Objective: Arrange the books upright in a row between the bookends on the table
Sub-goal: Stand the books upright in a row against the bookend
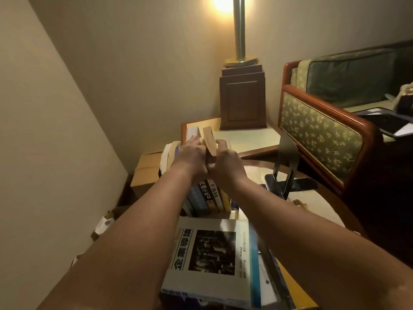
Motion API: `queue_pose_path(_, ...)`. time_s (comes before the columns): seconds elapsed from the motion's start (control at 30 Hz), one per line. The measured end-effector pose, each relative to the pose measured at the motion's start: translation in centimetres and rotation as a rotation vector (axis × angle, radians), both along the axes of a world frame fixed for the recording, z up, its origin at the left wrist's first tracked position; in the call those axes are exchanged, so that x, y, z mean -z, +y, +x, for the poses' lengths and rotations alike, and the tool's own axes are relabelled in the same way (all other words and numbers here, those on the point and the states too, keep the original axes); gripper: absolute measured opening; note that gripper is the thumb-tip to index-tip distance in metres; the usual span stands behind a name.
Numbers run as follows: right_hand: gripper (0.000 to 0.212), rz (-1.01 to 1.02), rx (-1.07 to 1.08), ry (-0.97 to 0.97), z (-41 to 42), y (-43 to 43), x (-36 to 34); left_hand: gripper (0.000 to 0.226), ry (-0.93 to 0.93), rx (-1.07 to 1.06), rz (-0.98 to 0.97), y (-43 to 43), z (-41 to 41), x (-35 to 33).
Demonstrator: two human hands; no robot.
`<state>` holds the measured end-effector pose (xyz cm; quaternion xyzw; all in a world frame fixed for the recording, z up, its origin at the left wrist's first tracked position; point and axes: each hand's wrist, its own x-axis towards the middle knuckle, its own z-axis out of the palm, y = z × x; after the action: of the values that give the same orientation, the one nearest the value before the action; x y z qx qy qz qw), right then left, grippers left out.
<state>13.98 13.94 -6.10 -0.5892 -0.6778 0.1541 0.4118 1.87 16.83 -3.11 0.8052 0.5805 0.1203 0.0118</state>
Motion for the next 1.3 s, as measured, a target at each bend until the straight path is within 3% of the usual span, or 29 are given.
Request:
queue_pose_path(0.13, 0.038, -0.047, -0.097, 0.337, -0.9, -1.4, 4.6, 0.047, 0.005, 0.031, 0.054, -0.2, -0.4, 0.1)
queue_pose_path(0.23, 0.058, -0.135, -0.232, 0.567, -1.5, -1.9, 7.6, 0.050, 0.029, 0.052, 0.097, -0.4, -0.7, 0.2)
queue_pose_path(0.33, 0.074, -0.388, -0.243, 0.780, -1.1, -1.6, 9.3, 0.054, 0.047, 0.054, 0.093, 0.1, -1.0, 0.8)
queue_pose_path(0.43, 0.108, -0.601, -0.227, 0.899, -0.6, -0.1, 10.9, 0.056, 0.028, 0.060, 0.080, 0.2, -1.2, 0.9)
queue_pose_path(0.5, 0.104, -0.605, -0.239, 0.966, -0.6, 0.6, 11.2, 0.054, 0.046, 0.068, 0.087, 0.2, -1.1, 0.8)
queue_pose_path(0.63, 0.088, -0.564, -0.204, 1.008, -1.0, 2.5, 11.5, 0.050, 0.097, 0.094, 0.110, 0.5, -1.1, 1.0)
queue_pose_path(0.73, 0.049, -0.456, -0.166, 1.021, -0.5, 3.1, 10.7, 0.052, 0.085, 0.143, 0.131, 0.5, -1.6, 1.1)
queue_pose_path(0.8, 0.035, -0.444, -0.156, 1.014, -0.2, 3.2, 11.0, 0.052, 0.056, 0.164, 0.122, 0.4, -2.0, 1.0)
queue_pose_path(0.83, 0.034, -0.421, -0.158, 1.014, -0.3, 3.1, 11.0, 0.052, 0.049, 0.176, 0.122, 0.4, -2.2, 0.9)
queue_pose_path(0.93, 0.059, -0.419, -0.158, 1.000, -0.9, 3.3, 12.0, 0.059, 0.013, 0.220, 0.149, 0.3, -2.4, 1.0)
queue_pose_path(1.03, 0.063, -0.439, -0.166, 0.972, -1.1, 3.8, 13.2, 0.090, -0.114, 0.205, 0.051, 0.2, -1.9, 0.5)
queue_pose_path(1.13, 0.068, -0.435, -0.141, 0.939, -1.3, 3.8, 13.3, 0.121, -0.079, 0.272, -0.025, 0.4, -1.3, -0.3)
queue_pose_path(1.2, 0.064, -0.411, -0.092, 0.928, -1.6, 3.8, 13.3, 0.125, 0.011, 0.241, -0.084, 0.0, -0.6, -1.2)
queue_pose_path(1.3, 0.056, -0.404, -0.085, 0.908, -1.4, 4.3, 13.7, 0.112, 0.045, 0.154, -0.109, -0.6, 0.4, -2.0)
